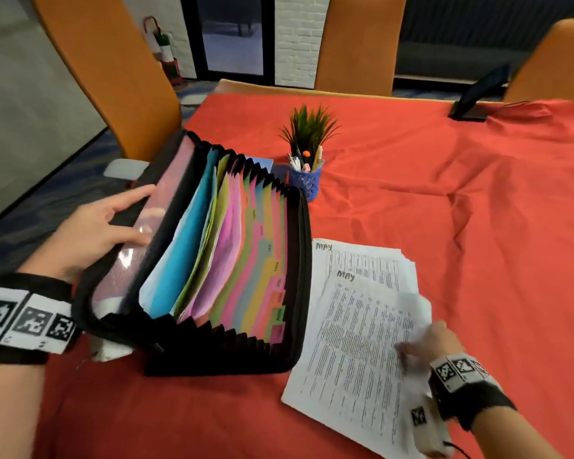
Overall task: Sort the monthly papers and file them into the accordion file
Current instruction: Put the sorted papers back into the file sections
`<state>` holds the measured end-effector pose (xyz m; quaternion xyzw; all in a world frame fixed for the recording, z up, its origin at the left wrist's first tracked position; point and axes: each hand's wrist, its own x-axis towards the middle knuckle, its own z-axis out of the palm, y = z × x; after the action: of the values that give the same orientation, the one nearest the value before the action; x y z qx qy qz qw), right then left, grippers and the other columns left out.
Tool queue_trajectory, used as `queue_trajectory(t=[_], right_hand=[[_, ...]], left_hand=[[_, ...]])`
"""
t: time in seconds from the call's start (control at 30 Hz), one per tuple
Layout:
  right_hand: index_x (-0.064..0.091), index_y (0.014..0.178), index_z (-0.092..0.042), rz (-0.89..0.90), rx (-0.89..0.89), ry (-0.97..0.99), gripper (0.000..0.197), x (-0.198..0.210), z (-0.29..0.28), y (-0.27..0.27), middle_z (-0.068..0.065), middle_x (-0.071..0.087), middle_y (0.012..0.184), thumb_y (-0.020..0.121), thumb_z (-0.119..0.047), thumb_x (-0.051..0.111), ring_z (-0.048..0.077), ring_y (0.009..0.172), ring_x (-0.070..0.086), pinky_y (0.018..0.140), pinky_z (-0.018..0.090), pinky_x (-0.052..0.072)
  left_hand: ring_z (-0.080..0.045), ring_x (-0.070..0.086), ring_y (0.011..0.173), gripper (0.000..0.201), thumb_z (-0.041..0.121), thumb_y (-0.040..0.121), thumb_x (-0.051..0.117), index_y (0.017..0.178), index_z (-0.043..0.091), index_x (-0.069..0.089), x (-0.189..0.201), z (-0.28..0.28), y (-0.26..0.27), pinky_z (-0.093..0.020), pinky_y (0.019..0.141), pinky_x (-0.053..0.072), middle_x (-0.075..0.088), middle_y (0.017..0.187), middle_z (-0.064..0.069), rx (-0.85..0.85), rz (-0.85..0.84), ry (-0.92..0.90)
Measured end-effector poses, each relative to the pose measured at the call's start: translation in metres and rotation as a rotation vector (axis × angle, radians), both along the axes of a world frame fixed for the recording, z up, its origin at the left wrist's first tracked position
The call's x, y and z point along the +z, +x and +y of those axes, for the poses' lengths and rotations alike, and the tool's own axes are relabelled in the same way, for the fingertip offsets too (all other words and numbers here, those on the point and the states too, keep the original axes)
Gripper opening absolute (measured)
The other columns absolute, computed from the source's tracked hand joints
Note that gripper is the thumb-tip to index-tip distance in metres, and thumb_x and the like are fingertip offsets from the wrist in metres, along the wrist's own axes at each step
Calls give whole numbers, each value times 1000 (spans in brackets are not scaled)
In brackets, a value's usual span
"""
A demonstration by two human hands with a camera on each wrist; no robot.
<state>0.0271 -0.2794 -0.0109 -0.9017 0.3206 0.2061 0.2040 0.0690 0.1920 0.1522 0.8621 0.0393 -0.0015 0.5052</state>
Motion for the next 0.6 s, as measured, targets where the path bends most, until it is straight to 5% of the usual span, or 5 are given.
queue_trajectory(t=[0.13, 0.27, 0.43, 0.53, 0.6], right_hand=[[41, 94, -3, -254, -90, -32, 24, 0, -10, 2, 22, 61, 97, 84, -15, 59, 35, 82, 59, 74, 38, 48], [58, 89, -6, -334, 10, 38, 12, 9, -11, 23, 17, 65, 93, 81, -16, 59, 27, 77, 56, 71, 32, 47], [51, 116, -4, -302, 128, 46, 53, 19, 2, 68, 16, 61, 113, 75, -30, 73, 31, 104, 57, 85, 35, 46], [41, 122, -8, -2, 135, -63, 89, 3, 13, 64, 12, 52, 120, 57, -54, 81, 29, 110, 52, 88, 37, 47], [37, 125, -9, 51, 122, -140, 96, -5, 18, 57, 11, 46, 123, 55, -59, 79, 28, 115, 47, 91, 37, 45]], left_hand=[[-9, 54, 117, 78, -9, 67, 70, 115, 51, 60, -4, 4, 0, -33, 108, 34, 60, 126, 13, 10, 30, -13], [12, 53, 109, 78, -11, 68, 69, 110, 54, 61, -9, 2, 0, -23, 101, 34, 59, 117, 28, 21, 5, -21], [21, 56, 90, 75, -16, 70, 63, 106, 49, 61, -9, -7, 0, 1, 74, 42, 63, 95, 38, 19, -27, -49], [8, 59, 99, 78, -16, 69, 64, 105, 53, 63, -11, -6, -1, -15, 90, 44, 66, 105, 27, 23, -15, -72], [-1, 58, 106, 79, -13, 67, 67, 110, 54, 62, -13, -4, -1, -28, 99, 39, 66, 110, 22, 38, -8, -67]])
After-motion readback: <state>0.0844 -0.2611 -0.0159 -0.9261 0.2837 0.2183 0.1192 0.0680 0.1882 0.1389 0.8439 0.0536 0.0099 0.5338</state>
